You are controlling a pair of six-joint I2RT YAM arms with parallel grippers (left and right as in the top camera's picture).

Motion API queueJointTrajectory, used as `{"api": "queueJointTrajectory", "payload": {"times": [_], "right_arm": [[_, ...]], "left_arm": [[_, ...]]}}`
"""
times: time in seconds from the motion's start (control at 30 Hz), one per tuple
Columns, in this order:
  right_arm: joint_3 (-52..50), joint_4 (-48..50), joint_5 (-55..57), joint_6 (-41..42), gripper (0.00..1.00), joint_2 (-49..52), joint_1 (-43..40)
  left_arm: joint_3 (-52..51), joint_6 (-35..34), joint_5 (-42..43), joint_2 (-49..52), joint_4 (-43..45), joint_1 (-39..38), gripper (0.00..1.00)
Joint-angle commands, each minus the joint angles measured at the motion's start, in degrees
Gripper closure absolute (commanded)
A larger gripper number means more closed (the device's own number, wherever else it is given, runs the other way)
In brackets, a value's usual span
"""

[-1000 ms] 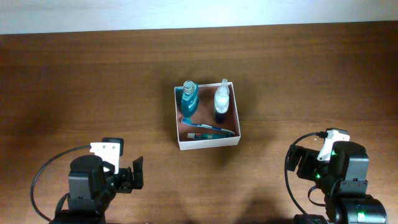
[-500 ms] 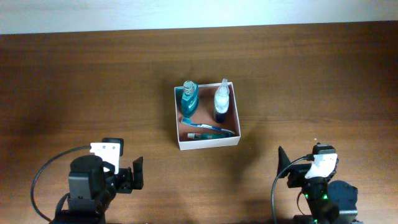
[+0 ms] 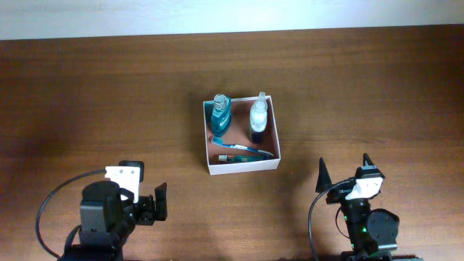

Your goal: Pack container

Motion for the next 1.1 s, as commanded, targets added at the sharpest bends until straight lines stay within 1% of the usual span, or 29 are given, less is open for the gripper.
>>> {"api": "queueJointTrajectory", "payload": {"times": [0.0, 0.67, 0.77, 0.8, 0.87, 1.0, 1.07], "right_arm": [[-0.26, -0.46, 1.16, -0.33, 0.01, -0.48, 0.37], [-0.26, -0.46, 1.16, -0.33, 0.01, -0.42, 0.37], [-0.26, -0.46, 1.16, -0.33, 0.01, -0.42, 0.37], [-0.26, -0.44, 1.16, -0.33, 0.01, -0.42, 0.37], [-0.26, -0.46, 1.16, -0.33, 0.01, -0.42, 0.37], [-0.26, -0.46, 1.16, -0.33, 0.01, -0.42, 0.37], [-0.26, -0.46, 1.16, -0.33, 0.01, -0.42, 0.37]], "left_arm": [[-0.15, -0.74, 0.81, -0.28, 0.28, -0.13, 0.00], [-0.15, -0.74, 0.81, -0.28, 0.28, -0.13, 0.00], [-0.15, -0.50, 0.79, -2.69, -1.95, -0.13, 0.00], [-1.40, -0.13, 0.37, -5.57, -2.71, -0.13, 0.00], [-3.21, -0.11, 0.28, -8.11, -2.43, -0.13, 0.00], [-11.93, -0.11, -3.17, -16.65, 4.50, -0.11, 0.00], [-17.90, -0.11, -5.20, -21.70, 12.00, -0.13, 0.00]]}}
